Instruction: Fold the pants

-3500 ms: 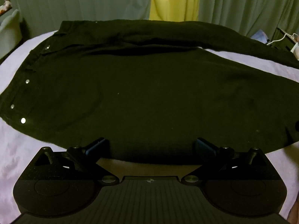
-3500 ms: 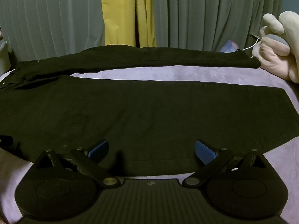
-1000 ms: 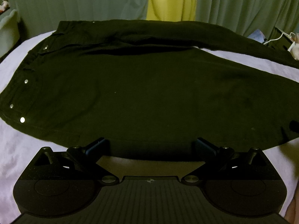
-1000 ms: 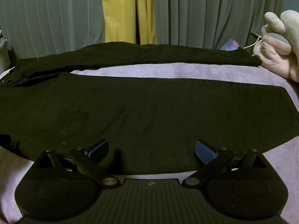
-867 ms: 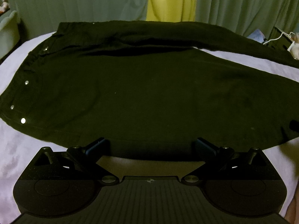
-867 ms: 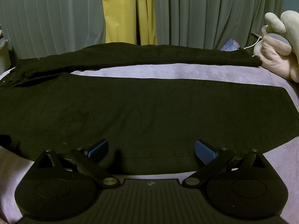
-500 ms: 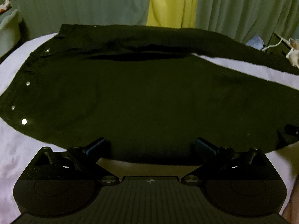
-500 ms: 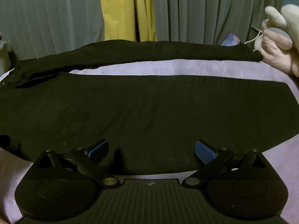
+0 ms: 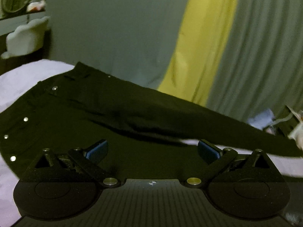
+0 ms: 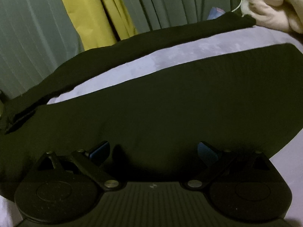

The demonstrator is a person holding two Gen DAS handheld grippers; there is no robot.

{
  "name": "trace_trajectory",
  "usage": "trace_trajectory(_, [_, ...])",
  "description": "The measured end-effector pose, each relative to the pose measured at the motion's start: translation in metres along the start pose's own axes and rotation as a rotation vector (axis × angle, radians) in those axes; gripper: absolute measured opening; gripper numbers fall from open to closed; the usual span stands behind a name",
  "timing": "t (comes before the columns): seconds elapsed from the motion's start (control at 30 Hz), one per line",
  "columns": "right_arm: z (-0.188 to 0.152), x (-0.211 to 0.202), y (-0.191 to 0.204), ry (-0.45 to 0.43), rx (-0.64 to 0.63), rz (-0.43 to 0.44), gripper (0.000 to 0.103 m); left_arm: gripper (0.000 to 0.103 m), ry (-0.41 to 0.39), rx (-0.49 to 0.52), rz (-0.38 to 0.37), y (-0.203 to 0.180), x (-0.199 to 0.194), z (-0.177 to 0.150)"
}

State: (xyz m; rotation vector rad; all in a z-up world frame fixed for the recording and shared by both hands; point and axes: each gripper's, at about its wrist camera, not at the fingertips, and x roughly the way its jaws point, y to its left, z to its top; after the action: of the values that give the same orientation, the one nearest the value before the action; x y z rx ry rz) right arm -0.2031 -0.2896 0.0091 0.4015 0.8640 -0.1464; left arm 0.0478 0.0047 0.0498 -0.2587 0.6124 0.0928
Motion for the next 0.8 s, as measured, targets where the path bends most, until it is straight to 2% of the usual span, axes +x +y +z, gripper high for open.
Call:
trace_trajectory(0.1, [0.002, 0.002, -0.002, 0.026, -0.005, 0.011, 0.099, 0.103, -0.010, -0.015, 0.042, 0.000, 0.030, -0.003])
trace_trajectory(0.23, [0.009, 0.010, 0.011, 0.102, -0.111, -0.033, 0.099, 0.103, -0.029, 0.039, 0.126, 0.011, 0.055, -0.020])
trace_trajectory(0.3, [0.021, 0.012, 0.014, 0.127, -0.108, -0.029, 0.099, 0.103, -0.018, 0.062, 0.158, 0.015, 0.063, -0.020])
trace_trajectory(0.4, [0.057, 0.012, 0.002, 0.071, 0.019, 0.068, 0.099, 0.103, -0.052, 0.029, 0.200, 0.022, 0.069, -0.015])
trace_trajectory(0.47, [0.089, 0.018, -0.004, 0.020, 0.105, 0.092, 0.099, 0.103, -0.086, 0.018, 0.224, 0.027, 0.073, -0.014])
trace_trajectory(0.57, [0.150, 0.039, -0.001, -0.055, 0.202, 0.058, 0.096, 0.103, -0.105, 0.061, 0.300, 0.025, 0.084, -0.015])
trace_trajectory(0.67, [0.207, 0.074, 0.009, -0.109, 0.250, -0.052, 0.080, 0.103, -0.117, 0.094, 0.327, 0.024, 0.090, -0.017])
trace_trajectory(0.7, [0.220, 0.085, 0.011, -0.113, 0.261, -0.085, 0.070, 0.103, -0.120, 0.093, 0.324, 0.025, 0.092, -0.018])
trace_trajectory(0.73, [0.236, 0.101, 0.015, -0.114, 0.269, -0.125, 0.056, 0.103, -0.123, 0.088, 0.319, 0.026, 0.093, -0.019])
trace_trajectory(0.8, [0.266, 0.136, 0.018, -0.096, 0.275, -0.220, 0.050, 0.103, -0.110, 0.068, 0.314, 0.026, 0.094, -0.024])
